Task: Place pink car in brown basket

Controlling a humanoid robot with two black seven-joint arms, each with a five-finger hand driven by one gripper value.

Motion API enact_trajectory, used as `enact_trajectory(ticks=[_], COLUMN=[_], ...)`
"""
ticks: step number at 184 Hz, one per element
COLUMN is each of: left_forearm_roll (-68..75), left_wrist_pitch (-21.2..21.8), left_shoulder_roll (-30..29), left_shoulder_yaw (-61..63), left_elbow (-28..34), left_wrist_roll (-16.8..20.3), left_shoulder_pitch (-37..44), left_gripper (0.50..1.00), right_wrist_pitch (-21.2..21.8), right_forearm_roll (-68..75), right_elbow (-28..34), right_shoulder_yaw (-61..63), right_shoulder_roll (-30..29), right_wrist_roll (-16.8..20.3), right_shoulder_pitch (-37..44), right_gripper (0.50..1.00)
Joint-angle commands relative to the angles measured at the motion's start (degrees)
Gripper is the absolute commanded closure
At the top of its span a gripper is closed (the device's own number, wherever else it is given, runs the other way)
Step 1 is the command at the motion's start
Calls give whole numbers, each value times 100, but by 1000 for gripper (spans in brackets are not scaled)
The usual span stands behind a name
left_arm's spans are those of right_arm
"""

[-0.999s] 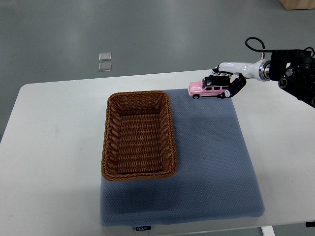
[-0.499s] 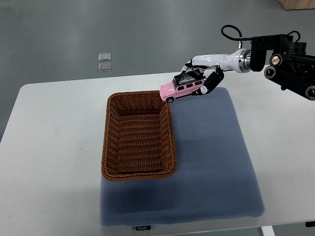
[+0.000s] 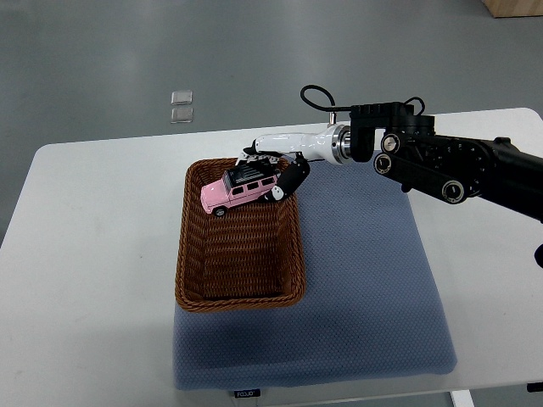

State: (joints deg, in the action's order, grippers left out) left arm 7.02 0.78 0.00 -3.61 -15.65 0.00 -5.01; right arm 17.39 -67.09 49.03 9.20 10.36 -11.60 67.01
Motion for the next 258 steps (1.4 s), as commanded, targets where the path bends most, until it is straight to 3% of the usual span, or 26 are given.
enact_trajectory(ticks=[1,55,63,77,94,108,115,142,186,229,258], left_forearm_roll=[1,1,1,1,1,1,1,1,1,1,1], left_wrist_pitch=[1,1,1,1,1,1,1,1,1,1,1], left_shoulder_roll=[0,0,0,0,0,0,0,0,0,0,0], left_shoulder_yaw=[9,9,9,9,9,9,9,9,18,27,27], left_elbow=[1,1,1,-8,1,1,1,1,1,-8,-8], left_wrist_roll=[0,0,0,0,0,0,0,0,0,-9,-26], left_shoulder_pitch=[0,0,0,0,0,0,0,0,0,0,0], left_gripper=[500,500,500,500,500,500,500,500,500,500,500], right_wrist_pitch=[-69,-359,-394,-500,-544,-535,-517,-491,-412,-464,-394], right_forearm_roll=[-33,-173,-173,-173,-165,-156,-121,-50,530,3367,5232], right_elbow=[-95,-209,-218,-280,-315,-324,-324,-315,-315,-376,-675], right_shoulder_yaw=[-6,-50,-50,-41,-15,38,65,223,1770,4361,4890], right_shoulder_roll=[-104,-298,-351,-403,-412,-394,-377,-227,317,203,-271], right_wrist_roll=[-17,-52,-61,-61,-70,-70,-79,-79,-79,-237,-536], right_shoulder_pitch=[-153,-522,-557,-610,-672,-672,-663,-566,-698,-2227,-2886], right_gripper=[1000,1000,979,899,667,636,595,591,591,591,591])
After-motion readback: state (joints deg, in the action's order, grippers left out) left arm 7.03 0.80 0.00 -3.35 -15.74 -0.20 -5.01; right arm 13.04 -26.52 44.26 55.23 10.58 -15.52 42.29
